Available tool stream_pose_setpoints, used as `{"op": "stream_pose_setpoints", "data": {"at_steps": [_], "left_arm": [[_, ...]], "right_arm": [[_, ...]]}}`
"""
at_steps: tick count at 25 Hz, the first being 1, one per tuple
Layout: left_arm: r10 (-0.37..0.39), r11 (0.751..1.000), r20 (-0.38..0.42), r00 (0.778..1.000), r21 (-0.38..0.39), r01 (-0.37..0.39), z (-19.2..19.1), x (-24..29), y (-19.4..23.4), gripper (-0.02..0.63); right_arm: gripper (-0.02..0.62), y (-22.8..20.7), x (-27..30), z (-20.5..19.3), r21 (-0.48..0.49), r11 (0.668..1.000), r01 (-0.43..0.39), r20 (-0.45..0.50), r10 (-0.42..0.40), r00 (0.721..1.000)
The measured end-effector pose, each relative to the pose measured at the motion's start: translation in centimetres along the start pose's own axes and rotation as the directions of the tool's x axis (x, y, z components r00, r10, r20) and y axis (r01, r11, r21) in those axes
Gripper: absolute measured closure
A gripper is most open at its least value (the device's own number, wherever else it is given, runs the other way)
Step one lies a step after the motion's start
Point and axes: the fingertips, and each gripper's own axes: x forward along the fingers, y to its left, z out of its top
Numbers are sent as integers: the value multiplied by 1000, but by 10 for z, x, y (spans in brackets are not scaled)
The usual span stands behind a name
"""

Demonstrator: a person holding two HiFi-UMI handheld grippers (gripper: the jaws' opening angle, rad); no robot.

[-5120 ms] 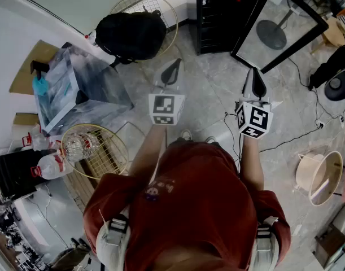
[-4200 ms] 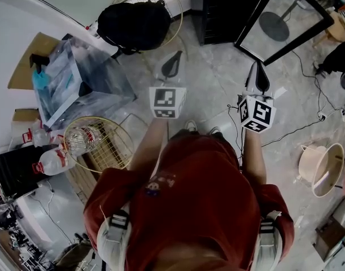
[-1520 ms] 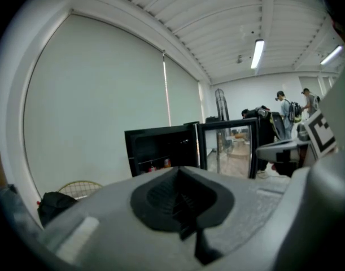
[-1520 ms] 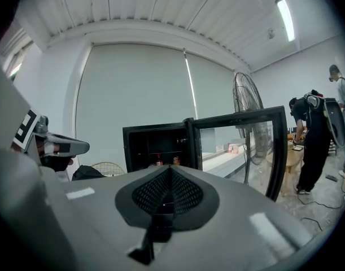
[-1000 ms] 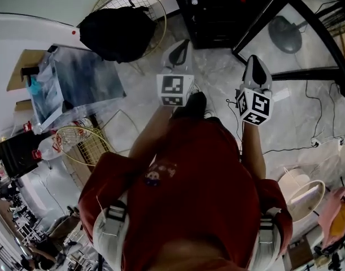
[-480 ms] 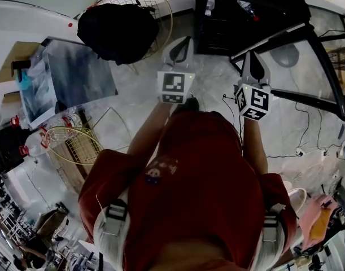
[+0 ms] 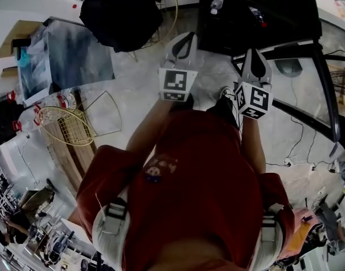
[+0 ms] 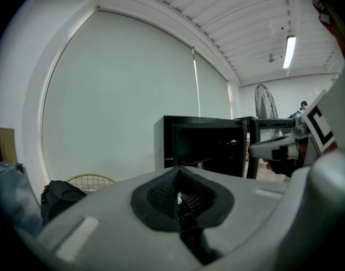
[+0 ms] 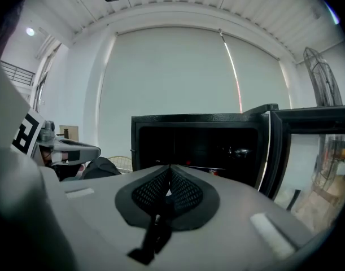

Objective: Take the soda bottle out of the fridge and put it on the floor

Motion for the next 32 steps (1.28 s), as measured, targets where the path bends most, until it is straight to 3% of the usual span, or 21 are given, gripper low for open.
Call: {"op": "stream_pose_setpoints", "data": {"at_steps": [4,8,12,15,22,32], "left_arm": [[110,994,5,994,-28,-110,4,16,-29,606],[228,973,1,974,-42,-228,5,26,-55,606],[303,952,-3,953,-36,-303,3,15,-72,606],[317,948,-9,949,-22,-317,5,-1,-77,606],[326,945,20,945,-40,-325,6,-49,-50,606],[287,958,48,957,-28,-286,13,-59,-45,606]], "right_arm": [[595,-42,1,-2,-9,997,-77,9,77,997],[595,-80,6,-7,-1,989,-149,15,149,989],[595,-90,5,-6,11,973,-231,32,231,972],[595,-86,-6,-1,-14,967,-256,29,256,966],[595,-59,-16,13,-11,980,-199,60,199,978],[595,-32,-28,12,-39,980,-193,55,195,979]]}}
